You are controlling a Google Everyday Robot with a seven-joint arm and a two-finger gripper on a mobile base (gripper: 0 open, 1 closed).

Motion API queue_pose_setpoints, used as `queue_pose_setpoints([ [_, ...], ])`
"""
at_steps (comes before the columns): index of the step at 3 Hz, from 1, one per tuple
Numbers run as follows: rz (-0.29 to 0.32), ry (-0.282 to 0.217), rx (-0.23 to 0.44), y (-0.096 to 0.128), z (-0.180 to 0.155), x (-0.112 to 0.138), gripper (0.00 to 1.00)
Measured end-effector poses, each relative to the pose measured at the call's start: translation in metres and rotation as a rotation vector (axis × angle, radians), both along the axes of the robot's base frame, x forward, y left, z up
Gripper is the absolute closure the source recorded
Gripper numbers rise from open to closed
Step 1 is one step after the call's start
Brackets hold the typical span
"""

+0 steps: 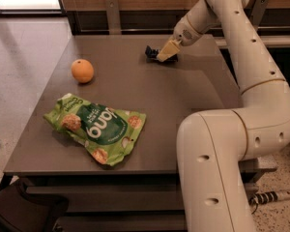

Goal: Move rxbar blueberry near green rice chip bag

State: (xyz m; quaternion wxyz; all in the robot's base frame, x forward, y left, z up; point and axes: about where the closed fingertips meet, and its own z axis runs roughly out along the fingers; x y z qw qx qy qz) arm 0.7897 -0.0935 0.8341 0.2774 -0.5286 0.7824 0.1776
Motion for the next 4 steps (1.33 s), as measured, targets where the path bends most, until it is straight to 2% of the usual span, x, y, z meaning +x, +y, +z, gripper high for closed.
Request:
queue_pose_setpoints([
  [2,-0.101,-0.038,-0.138,-0.047,0.066,-0.027,1.0],
  [3,-0.119,-0.067,-0.149,-0.063,0.098,-0.051,1.0],
  [4,-0.148,-0.225,-0.09,-0.072,0.168,-0.094,1.0],
])
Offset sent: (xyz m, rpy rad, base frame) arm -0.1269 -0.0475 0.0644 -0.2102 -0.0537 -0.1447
